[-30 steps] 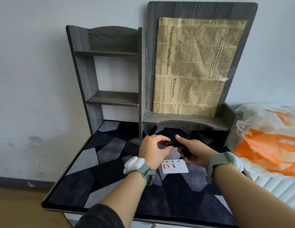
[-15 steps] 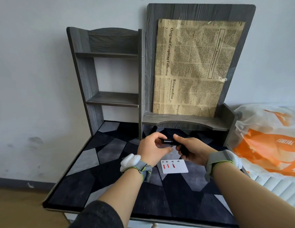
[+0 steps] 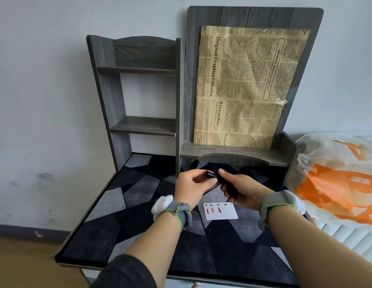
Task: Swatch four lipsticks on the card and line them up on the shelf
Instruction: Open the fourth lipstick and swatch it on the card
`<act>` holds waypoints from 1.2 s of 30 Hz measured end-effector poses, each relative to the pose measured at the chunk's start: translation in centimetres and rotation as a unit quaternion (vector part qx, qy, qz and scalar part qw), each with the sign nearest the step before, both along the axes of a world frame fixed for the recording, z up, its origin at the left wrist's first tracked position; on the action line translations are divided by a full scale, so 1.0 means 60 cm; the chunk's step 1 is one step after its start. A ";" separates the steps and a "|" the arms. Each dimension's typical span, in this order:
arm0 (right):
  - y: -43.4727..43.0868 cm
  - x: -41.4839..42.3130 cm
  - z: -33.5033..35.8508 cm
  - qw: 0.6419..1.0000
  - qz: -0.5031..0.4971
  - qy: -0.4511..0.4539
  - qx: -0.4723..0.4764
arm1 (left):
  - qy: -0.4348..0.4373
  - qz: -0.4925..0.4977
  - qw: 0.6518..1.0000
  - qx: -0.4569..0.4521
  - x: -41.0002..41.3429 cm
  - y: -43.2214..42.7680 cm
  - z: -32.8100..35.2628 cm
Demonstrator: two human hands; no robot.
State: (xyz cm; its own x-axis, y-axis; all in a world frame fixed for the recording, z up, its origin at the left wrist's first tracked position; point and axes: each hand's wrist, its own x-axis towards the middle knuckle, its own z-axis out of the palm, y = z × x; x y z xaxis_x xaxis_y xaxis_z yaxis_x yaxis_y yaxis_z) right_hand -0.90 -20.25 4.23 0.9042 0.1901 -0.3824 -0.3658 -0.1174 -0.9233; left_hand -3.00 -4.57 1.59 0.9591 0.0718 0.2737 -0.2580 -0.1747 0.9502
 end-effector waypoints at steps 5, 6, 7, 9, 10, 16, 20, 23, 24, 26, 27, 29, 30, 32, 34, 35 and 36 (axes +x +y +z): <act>0.001 0.009 0.004 0.998 -0.070 0.007 0.001 | 0.059 0.028 0.996 -0.063 0.009 -0.003 0.016; 0.000 0.012 0.006 0.996 -0.088 0.014 0.024 | 0.062 0.034 0.996 -0.050 0.011 -0.001 0.019; -0.002 0.015 0.006 0.993 -0.109 0.022 0.048 | 0.061 0.032 0.997 -0.027 0.013 0.001 0.019; -0.005 0.019 0.008 0.986 -0.145 0.018 0.085 | 0.044 0.022 0.998 0.040 0.012 0.003 0.019; -0.006 0.019 0.009 0.982 -0.158 0.013 0.100 | 0.035 0.018 0.996 0.075 0.011 0.003 0.016; 0.002 0.016 0.026 0.980 -0.157 -0.029 0.118 | 0.022 -0.003 0.990 0.140 -0.002 -0.003 0.021; 0.001 0.007 0.029 0.986 -0.129 -0.078 0.070 | 0.002 0.012 0.986 0.169 -0.009 -0.004 0.024; 0.001 0.001 0.029 0.990 -0.090 -0.104 0.042 | -0.006 0.025 0.981 0.195 -0.012 -0.001 0.026; 0.000 0.000 0.029 0.990 -0.077 -0.114 0.026 | -0.008 0.026 0.979 0.203 -0.014 0.000 0.027; 0.000 0.001 0.027 0.990 -0.055 -0.128 -0.001 | -0.013 0.028 0.978 0.205 -0.013 0.000 0.027; 0.001 0.000 0.027 0.990 -0.046 -0.134 -0.011 | -0.013 0.030 0.979 0.201 -0.013 0.000 0.028; 0.005 0.001 0.027 0.988 -0.035 -0.144 -0.041 | -0.011 0.029 0.981 0.189 -0.013 -0.001 0.029; 0.007 0.001 0.028 0.986 -0.032 -0.148 -0.063 | -0.010 0.026 0.983 0.183 -0.012 -0.002 0.028; 0.010 0.004 0.026 0.983 -0.031 -0.148 -0.099 | -0.007 0.022 0.986 0.167 -0.010 -0.004 0.027; 0.011 0.006 0.025 0.988 -0.033 -0.126 -0.088 | -0.002 0.018 0.988 0.151 -0.008 -0.003 0.023; 0.011 0.007 0.024 0.991 -0.032 -0.110 -0.069 | 0.001 0.016 0.989 0.146 -0.008 -0.003 0.022; 0.012 0.007 0.024 0.994 -0.028 -0.097 -0.051 | 0.002 0.011 0.990 0.144 -0.007 -0.003 0.022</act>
